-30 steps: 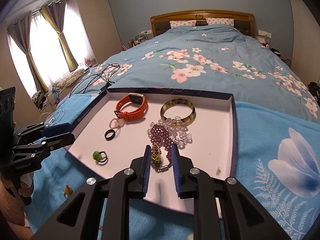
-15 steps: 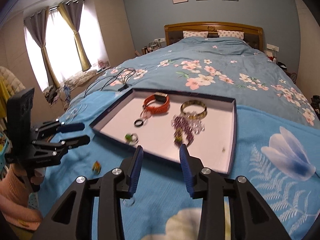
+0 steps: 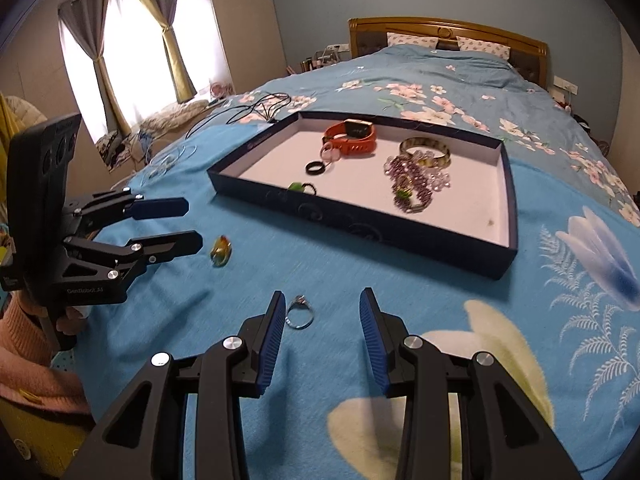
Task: Organize jewelry
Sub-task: 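Grasp the yellow charm with the left tool while the right tool grasps the silver ring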
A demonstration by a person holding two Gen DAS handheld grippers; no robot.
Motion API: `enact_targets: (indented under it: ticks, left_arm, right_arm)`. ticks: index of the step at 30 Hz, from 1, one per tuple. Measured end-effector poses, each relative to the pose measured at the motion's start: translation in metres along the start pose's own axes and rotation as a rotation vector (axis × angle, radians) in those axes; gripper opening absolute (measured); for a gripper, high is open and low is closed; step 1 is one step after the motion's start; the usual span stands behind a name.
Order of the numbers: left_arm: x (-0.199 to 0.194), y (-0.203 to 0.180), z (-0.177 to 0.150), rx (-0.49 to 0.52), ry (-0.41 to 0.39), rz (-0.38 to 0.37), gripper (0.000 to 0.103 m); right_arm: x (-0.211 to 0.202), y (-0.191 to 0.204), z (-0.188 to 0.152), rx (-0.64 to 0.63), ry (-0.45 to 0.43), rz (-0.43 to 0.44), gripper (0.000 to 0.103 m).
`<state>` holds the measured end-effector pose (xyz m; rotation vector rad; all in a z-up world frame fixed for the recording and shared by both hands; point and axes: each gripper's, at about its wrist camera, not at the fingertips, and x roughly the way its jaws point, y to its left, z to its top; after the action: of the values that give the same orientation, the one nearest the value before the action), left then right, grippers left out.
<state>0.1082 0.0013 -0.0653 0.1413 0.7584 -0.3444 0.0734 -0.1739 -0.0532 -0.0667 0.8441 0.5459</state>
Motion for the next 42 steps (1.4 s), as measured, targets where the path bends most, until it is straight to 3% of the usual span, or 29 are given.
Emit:
enact_targets:
  ticks: [14,17,27,42]
  left_arm:
    - [0.009,0.0,0.0,-0.01,0.037,-0.014,0.059]
    - [0.013,0.001,0.001,-0.018,0.047,-0.02,0.059]
    - [0.019,-0.001,0.0,-0.019,0.069,-0.05,0.053]
    - [0.03,-0.003,0.0,-0.036,0.111,-0.1,0.042]
  right_arm:
    - [0.018,0.021,0.0,-0.049,0.077,-0.004,0.04]
    - [0.02,0.021,-0.001,-0.045,0.091,-0.01,0.038]
    - [0.023,0.024,0.0,-0.073,0.094,-0.065,0.016]
    - [0.015,0.017,0.0,-0.037,0.065,-0.043,0.016]
